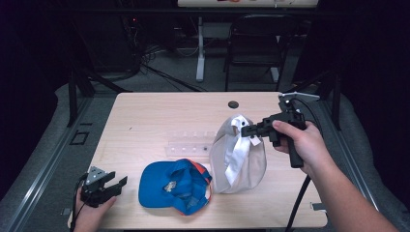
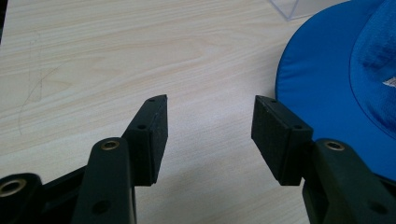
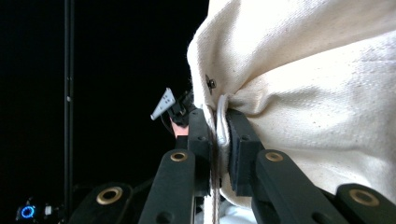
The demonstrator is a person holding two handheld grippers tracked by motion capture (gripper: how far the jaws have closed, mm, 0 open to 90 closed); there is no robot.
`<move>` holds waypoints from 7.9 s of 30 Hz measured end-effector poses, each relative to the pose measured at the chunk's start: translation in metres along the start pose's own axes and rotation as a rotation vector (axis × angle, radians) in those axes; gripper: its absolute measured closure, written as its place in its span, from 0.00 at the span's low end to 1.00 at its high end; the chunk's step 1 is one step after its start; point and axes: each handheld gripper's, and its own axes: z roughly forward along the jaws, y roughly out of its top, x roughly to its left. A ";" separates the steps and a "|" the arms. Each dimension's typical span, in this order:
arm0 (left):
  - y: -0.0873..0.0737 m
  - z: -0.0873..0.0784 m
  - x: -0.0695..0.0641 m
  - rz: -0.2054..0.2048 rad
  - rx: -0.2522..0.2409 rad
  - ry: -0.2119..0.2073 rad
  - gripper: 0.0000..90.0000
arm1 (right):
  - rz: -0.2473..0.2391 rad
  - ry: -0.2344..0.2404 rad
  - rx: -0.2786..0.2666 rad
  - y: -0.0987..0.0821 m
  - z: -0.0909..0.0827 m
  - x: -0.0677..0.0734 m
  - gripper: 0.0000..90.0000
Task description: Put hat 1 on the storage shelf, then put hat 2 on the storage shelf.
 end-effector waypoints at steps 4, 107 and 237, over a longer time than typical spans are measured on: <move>0.000 0.000 -0.001 -0.005 -0.001 0.002 0.51 | 0.005 0.006 -0.023 0.005 -0.002 0.004 0.91; 0.133 0.049 -0.139 0.310 -0.116 -0.151 0.91 | 0.011 0.045 -0.080 0.110 0.133 0.067 0.91; 0.029 0.005 -0.026 -0.083 -0.076 -0.165 0.55 | -0.335 -0.262 -0.161 -0.011 0.090 -0.050 0.66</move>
